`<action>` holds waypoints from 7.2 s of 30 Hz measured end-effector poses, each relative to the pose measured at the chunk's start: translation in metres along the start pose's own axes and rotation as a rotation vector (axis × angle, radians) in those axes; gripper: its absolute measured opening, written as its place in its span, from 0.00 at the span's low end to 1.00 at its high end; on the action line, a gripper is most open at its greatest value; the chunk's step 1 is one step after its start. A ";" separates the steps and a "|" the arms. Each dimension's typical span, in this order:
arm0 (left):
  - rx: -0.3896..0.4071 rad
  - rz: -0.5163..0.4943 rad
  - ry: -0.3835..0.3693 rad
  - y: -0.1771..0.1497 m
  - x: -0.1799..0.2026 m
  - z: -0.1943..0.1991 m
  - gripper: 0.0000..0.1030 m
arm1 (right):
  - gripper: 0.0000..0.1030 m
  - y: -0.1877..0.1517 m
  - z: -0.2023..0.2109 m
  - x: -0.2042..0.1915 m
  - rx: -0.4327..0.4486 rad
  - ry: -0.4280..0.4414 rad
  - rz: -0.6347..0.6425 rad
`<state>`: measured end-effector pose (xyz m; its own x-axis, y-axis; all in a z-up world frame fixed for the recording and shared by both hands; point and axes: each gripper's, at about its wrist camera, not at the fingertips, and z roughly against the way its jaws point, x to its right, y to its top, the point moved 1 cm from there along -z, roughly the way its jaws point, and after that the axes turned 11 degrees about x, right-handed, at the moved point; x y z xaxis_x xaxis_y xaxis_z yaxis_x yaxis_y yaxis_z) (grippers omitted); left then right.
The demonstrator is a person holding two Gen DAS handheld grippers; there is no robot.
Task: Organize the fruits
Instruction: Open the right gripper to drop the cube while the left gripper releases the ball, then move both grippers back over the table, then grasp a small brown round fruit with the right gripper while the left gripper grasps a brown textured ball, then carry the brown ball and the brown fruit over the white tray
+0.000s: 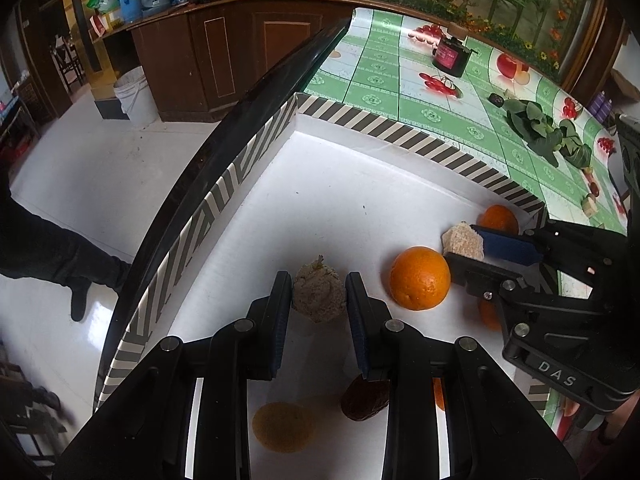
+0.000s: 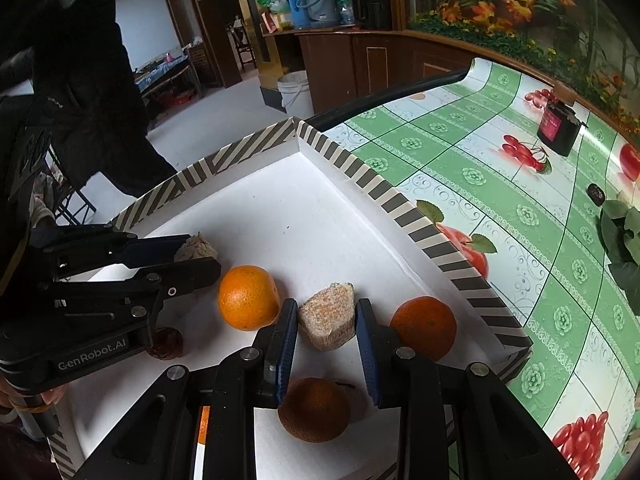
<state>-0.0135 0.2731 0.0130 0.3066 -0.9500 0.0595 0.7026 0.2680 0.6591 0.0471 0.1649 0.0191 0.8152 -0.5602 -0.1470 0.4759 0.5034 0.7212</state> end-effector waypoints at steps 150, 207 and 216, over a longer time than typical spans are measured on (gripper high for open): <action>0.122 -0.311 -0.316 -0.043 0.274 0.046 0.24 | 0.23 -0.183 0.233 0.148 0.156 -0.278 -0.369; 0.053 -0.024 -0.132 -0.080 0.035 0.079 0.25 | 0.23 -0.015 0.055 -0.040 0.036 0.053 0.041; 0.041 -0.024 -0.104 -0.080 0.036 0.071 0.25 | 0.23 -0.014 0.023 -0.035 -0.004 0.055 0.050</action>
<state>-0.1043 0.2066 0.0157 0.2208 -0.9680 0.1193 0.6811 0.2406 0.6915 0.0041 0.1628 0.0296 0.8550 -0.4973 -0.1474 0.4349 0.5324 0.7262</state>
